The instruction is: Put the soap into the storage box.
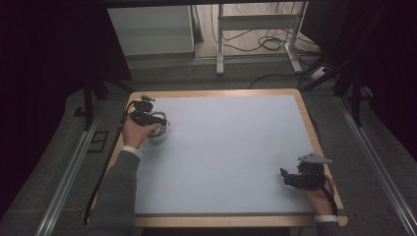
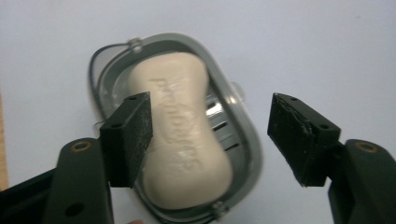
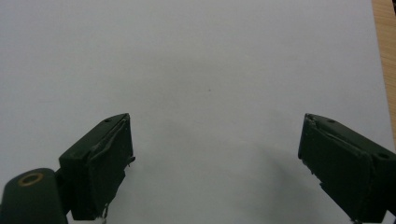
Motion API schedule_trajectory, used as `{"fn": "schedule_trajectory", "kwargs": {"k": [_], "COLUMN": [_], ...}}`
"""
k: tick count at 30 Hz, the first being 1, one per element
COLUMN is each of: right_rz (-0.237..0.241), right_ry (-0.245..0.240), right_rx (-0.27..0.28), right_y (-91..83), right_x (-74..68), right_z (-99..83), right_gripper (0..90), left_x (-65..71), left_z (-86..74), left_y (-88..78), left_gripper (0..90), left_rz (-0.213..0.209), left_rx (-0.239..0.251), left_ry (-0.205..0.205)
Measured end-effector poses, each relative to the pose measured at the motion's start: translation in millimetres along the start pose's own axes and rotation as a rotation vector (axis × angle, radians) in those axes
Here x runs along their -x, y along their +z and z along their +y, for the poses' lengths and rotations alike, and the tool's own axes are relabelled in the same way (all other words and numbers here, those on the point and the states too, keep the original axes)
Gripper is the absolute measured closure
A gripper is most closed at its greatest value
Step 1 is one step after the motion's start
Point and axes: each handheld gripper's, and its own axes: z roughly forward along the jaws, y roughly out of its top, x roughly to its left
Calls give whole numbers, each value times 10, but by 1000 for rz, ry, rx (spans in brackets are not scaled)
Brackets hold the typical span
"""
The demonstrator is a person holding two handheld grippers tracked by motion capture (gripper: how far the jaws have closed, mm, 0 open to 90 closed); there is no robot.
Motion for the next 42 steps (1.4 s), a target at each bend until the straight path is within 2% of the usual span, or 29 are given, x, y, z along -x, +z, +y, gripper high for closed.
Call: {"fn": "schedule_trajectory", "kwargs": {"k": [5, 7, 9, 15, 18, 20, 23, 25, 27, 33, 36, 39, 42], "right_rz": [0, -2, -1, -1, 0, 0, -1, -1, 0, 0, 0, -2, -2], "right_ry": [1, 0, 0, 0, 0, 0, -1, -2, -1, -2, -3, -3, -4], "right_rx": [1, 0, 0, 4, 4, 5, 4, 4, 5, 7, 9, 9, 9], "right_y": [-3, 0, -2, -13, -14, -15, -13, -14, -16, -20, -26, -28, -24], "right_x": [5, 8, 6, 3, 0, 0, 2, -1, -4, -3, -3, 2, -4], "right_z": [-1, -3, -2, 1, 2, 2, 0, 1, 3, 3, 5, 3, 5], "right_gripper": [100, 100, 100, 100, 100, 100, 100, 100, 100, 100, 100, 100, 100], "left_x": [85, 132, 189, 319, 371, 430, 518, 576, 621, 721, 763, 775, 775], "left_z": [-32, -55, -92, -268, -368, -451, -571, -647, -713, -870, -964, -1074, -1175], "left_y": [-105, -151, -194, -292, -298, -281, -267, -257, -240, -183, -154, -131, -98], "left_gripper": [287, 278, 268, 266, 265, 262, 256, 255, 251, 247, 244, 245, 260], "left_rz": [-37, -54, -65, -134, -173, -192, -208, -224, -222, -251, -251, -263, -229], "left_rx": [31, 41, 54, 83, 83, 74, 77, 79, 77, 71, 66, 66, 85], "left_ry": [38, 65, 112, 178, 202, 243, 280, 290, 306, 300, 303, 280, 253]}}
